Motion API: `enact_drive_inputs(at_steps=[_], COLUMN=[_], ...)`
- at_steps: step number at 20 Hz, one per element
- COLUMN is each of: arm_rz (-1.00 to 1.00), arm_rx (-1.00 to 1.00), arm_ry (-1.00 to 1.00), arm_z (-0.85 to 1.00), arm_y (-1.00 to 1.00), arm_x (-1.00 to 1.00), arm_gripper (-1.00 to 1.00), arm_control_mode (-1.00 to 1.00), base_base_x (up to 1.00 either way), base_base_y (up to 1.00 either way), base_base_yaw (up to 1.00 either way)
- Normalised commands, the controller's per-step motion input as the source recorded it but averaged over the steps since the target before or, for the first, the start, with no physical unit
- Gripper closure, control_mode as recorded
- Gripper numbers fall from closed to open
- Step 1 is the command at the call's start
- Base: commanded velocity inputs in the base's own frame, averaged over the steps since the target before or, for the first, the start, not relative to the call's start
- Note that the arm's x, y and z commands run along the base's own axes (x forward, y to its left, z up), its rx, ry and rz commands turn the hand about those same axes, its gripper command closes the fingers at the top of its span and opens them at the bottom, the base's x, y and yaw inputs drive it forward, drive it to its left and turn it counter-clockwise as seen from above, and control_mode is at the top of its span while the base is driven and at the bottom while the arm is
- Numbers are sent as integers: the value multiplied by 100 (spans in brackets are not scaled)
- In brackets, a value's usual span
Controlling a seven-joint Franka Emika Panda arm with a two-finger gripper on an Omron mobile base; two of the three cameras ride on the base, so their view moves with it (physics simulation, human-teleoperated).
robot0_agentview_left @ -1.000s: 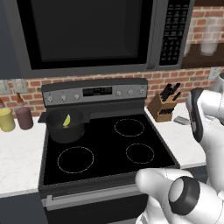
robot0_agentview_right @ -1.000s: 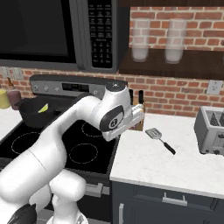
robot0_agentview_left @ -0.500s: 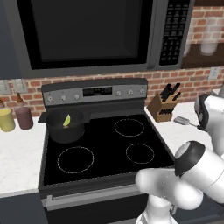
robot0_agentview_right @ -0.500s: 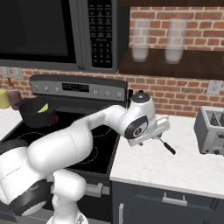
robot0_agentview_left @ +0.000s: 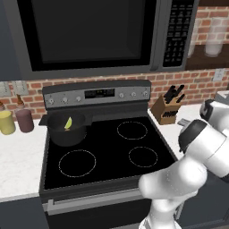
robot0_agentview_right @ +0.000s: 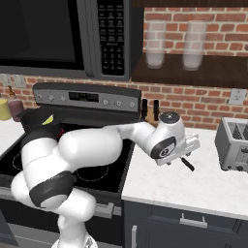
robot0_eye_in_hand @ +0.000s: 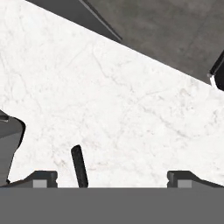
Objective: Put the sweet potato and lemon wedge in the pot. Retrieve the spatula and lightly stir the vegetables in the pot.
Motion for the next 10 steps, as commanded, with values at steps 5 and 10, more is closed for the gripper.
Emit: enact_drive_inputs(at_steps=[5,10], arm_rz=[0,0], arm_rx=[0,0], arm_ry=[0,0], arm_z=[-20,-19], arm_y=[-18,-2], arm_x=[36,41], arm_gripper=[-100,-100], arm_control_mode=[-100,-100], base_base_x=[0,0], base_base_y=[0,0], base_base_yaw=[0,0])
